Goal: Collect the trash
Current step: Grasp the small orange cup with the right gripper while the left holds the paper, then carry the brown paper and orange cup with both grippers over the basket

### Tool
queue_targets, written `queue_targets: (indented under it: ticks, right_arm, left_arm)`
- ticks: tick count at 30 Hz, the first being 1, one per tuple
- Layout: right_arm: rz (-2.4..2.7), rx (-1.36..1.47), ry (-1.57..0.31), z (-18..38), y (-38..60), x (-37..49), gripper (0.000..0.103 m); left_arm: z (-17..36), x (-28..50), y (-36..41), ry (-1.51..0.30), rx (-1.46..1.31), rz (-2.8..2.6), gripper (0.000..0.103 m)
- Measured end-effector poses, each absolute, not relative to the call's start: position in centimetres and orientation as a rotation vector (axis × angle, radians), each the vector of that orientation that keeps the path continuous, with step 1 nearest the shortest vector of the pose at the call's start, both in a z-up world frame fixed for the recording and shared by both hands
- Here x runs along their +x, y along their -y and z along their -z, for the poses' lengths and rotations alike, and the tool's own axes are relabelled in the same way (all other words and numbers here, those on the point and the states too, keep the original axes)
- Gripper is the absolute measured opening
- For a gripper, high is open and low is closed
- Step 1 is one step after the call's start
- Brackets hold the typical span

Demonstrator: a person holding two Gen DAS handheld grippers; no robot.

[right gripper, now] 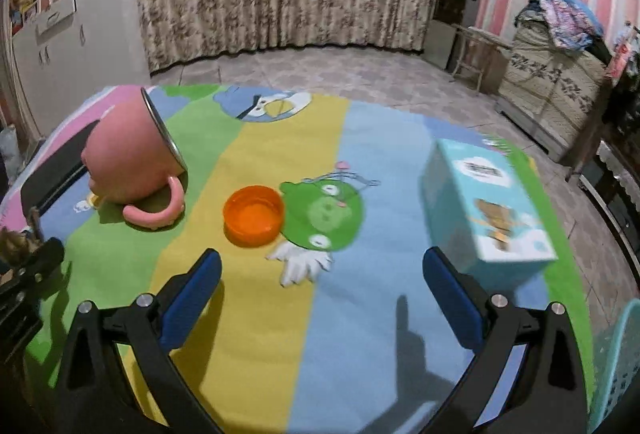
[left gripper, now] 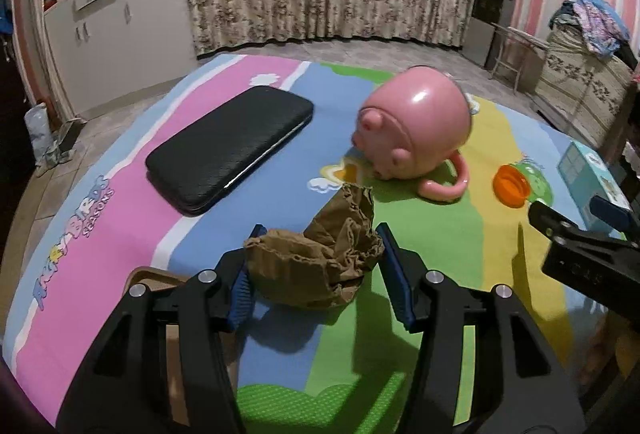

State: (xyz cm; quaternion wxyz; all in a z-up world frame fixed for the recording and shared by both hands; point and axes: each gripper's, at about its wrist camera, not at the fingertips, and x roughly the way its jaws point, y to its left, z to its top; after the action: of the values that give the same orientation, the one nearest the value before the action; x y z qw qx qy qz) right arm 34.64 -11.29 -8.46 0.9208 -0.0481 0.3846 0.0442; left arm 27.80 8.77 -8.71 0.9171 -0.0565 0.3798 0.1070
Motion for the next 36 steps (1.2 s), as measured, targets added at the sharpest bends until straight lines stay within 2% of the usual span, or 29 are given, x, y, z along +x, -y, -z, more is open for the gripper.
queue_targets:
  ticks: [5,7,11,13,16,27,36]
  right_arm:
    - [-0.104,-0.111,-0.794,8.6,10.2,36.2,0.096]
    - [-0.129,-0.113,-0.819,9.0,9.8,36.8,0.083]
    - [-0.171,-0.124,-0.86,9.7,9.5,37.1,0.067]
    - [-0.189,-0.11,-0.852,9.5,9.6,36.8,0.053]
    - [-0.2,-0.097,-0.844,9.3,10.1,36.3,0.041]
    - [-0.154,-0.048,-0.756,5.9,15.8,29.8,0.04]
    - [-0.007,0.012,-0.639,1.0,25.0,19.9,0.04]
  left_arm:
    - [9.0,28.3,-9.3,-0.804,-0.124,-0.251,0.054]
    - [9.1,28.4,-9.4,-0.81,-0.128,-0.253,0.054]
    - [9.1,28.5,-9.5,-0.808,-0.123,-0.253,0.054]
    - [9.2,28.4,-9.6,-0.807,-0.125,-0.253,0.054]
    - [9.2,28.4,-9.4,-0.809,-0.123,-0.253,0.054]
    - [9.2,28.3,-9.0,-0.81,-0.112,-0.243,0.054]
    - [8.1,27.7,-7.6,-0.775,-0.048,-0.211,0.054]
